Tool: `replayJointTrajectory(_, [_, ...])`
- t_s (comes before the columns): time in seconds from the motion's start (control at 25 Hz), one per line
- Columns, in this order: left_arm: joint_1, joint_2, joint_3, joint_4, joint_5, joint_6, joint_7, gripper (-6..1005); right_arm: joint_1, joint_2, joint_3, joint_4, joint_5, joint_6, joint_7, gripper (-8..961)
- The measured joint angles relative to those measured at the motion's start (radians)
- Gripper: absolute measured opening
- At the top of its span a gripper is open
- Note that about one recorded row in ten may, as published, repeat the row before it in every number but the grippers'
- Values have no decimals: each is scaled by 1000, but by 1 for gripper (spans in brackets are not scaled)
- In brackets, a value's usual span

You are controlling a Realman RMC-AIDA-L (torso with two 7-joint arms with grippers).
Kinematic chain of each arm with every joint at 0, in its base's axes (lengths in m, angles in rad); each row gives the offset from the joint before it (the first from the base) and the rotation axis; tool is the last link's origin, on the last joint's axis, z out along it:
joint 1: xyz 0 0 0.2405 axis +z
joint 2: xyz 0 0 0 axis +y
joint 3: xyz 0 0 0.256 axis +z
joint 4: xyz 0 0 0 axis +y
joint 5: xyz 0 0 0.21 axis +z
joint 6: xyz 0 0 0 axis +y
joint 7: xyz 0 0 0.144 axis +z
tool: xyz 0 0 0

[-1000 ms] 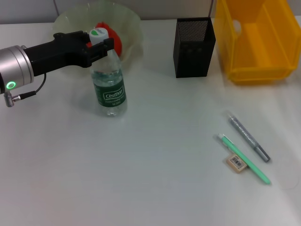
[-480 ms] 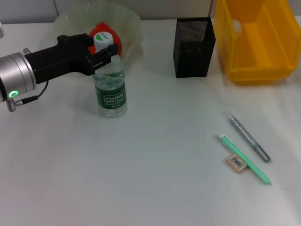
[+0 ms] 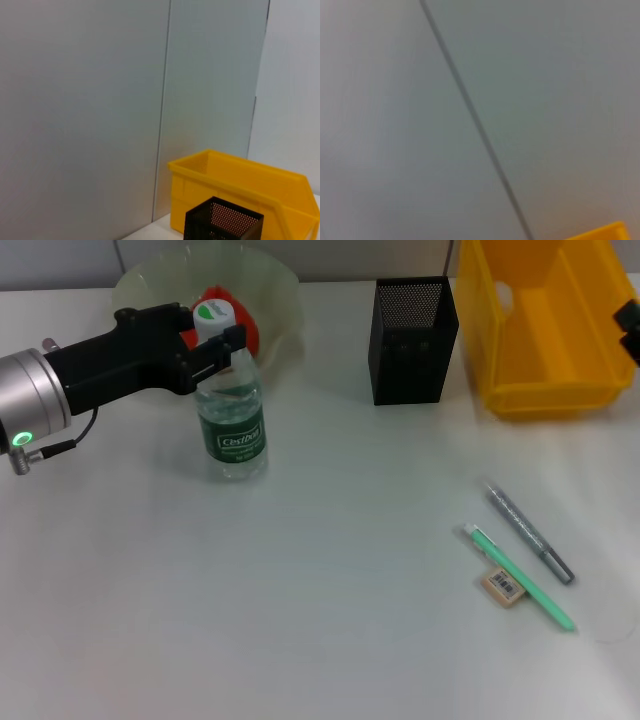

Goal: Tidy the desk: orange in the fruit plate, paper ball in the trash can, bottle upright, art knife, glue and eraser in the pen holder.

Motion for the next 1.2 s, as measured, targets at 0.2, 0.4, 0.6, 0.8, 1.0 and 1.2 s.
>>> replayJointTrajectory(0.2, [4, 2, -3, 7, -10, 17, 0, 513, -2, -2, 0, -105, -141, -79, 137, 730])
replayJointTrajectory(0.4, [5, 2, -9, 9, -11, 31, 0, 578, 5, 0, 0, -332, -405, -174, 458, 730])
replayJointTrajectory(0.6, [4, 1, -12, 13, -27, 47, -1, 612, 17, 6, -118, -595, -562, -248, 784, 730])
replayJointTrajectory(0.8, [10, 2, -24, 14, -71, 69, 1, 611, 4, 10, -289, -864, -662, -247, 1108, 725])
replayJointTrajectory(1.0, [13, 1, -37, 13, -80, 77, 2, 610, 50, 7, -394, -1048, -865, -243, 1391, 719])
replayJointTrajectory(1.2, [9, 1, -37, 13, -98, 77, 3, 610, 144, 0, -517, -1109, -1084, -247, 1650, 711])
